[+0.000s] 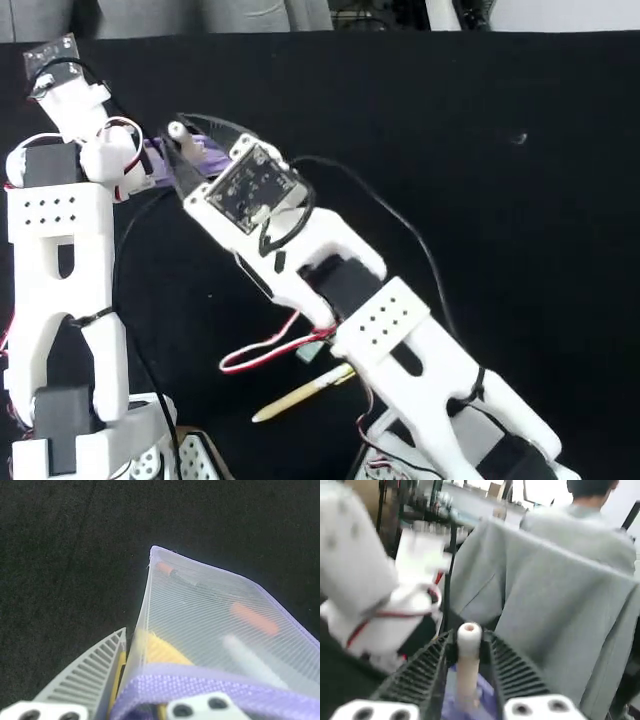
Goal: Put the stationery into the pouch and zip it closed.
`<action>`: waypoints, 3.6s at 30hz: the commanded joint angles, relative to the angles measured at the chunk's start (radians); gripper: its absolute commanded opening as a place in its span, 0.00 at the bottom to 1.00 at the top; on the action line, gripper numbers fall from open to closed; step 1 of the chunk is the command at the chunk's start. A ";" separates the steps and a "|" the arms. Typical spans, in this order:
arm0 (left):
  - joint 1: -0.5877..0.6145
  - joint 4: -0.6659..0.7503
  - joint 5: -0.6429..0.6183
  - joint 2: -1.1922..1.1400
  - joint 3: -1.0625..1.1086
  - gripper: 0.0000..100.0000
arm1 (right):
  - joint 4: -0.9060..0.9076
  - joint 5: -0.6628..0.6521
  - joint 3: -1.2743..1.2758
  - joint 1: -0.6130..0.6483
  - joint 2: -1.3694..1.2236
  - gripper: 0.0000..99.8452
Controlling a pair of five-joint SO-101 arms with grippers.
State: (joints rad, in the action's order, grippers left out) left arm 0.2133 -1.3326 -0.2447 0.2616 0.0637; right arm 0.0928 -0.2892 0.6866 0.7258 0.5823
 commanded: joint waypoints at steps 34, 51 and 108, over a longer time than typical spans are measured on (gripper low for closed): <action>0.170 0.117 0.018 -0.020 0.054 0.03 | 1.511 -0.322 -0.378 -0.138 0.050 0.25; 0.182 0.084 0.018 -0.227 -0.079 0.03 | 1.369 -0.562 0.404 -0.140 0.654 0.25; 0.438 -0.029 0.012 -0.572 -0.496 0.03 | 1.092 -0.288 0.211 0.250 -0.351 0.01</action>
State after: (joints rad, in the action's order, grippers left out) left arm 0.6444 -1.3218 -0.2355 -0.2616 -0.4365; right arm 1.1086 -0.5900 0.9106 1.0142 0.1389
